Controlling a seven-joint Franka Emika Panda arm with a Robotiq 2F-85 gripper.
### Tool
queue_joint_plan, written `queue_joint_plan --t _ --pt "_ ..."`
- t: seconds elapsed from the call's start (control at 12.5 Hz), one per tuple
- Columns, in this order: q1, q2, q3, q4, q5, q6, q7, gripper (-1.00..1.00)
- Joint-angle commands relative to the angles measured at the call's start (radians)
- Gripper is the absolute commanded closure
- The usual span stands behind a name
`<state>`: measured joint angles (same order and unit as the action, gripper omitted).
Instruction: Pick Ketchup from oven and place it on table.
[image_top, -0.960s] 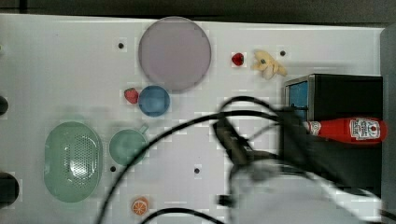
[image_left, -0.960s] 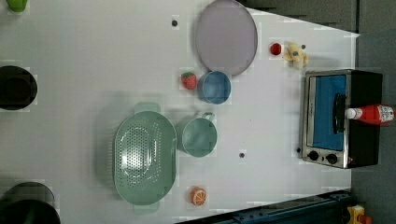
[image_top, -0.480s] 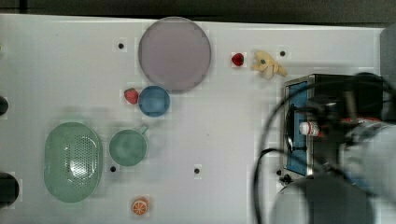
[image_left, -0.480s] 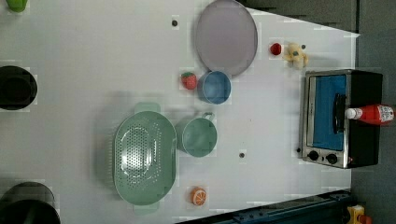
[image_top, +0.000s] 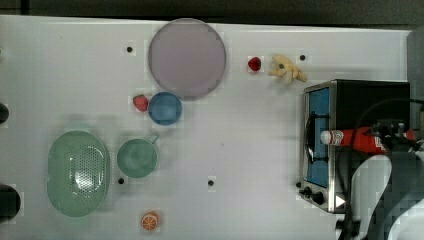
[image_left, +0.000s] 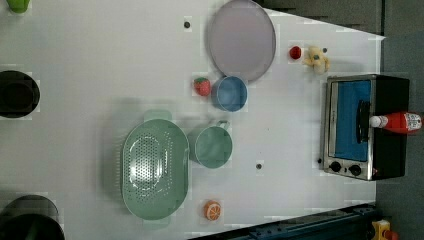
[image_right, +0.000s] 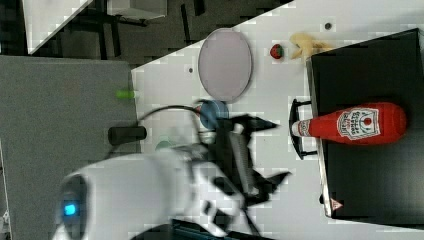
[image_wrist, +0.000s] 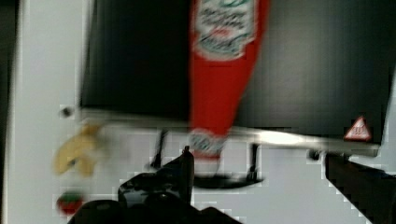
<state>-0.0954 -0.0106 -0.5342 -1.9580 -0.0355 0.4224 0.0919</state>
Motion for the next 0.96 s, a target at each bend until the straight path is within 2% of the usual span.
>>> queue_joint_plan --t 0.08,0.4,0.64,0.96 --pt "0.011 0.088 -0.034 0.074 0.011 0.055 0.018 -1.00" --pt "-0.004 0.217 -0.084 0.117 0.030 0.140 0.018 -1.00" --pt "-0.027 0.289 -0.089 0.117 0.163 0.152 0.018 -1.00" --pt "-0.040 0.351 -0.088 0.115 0.194 0.230 0.017 -1.00"
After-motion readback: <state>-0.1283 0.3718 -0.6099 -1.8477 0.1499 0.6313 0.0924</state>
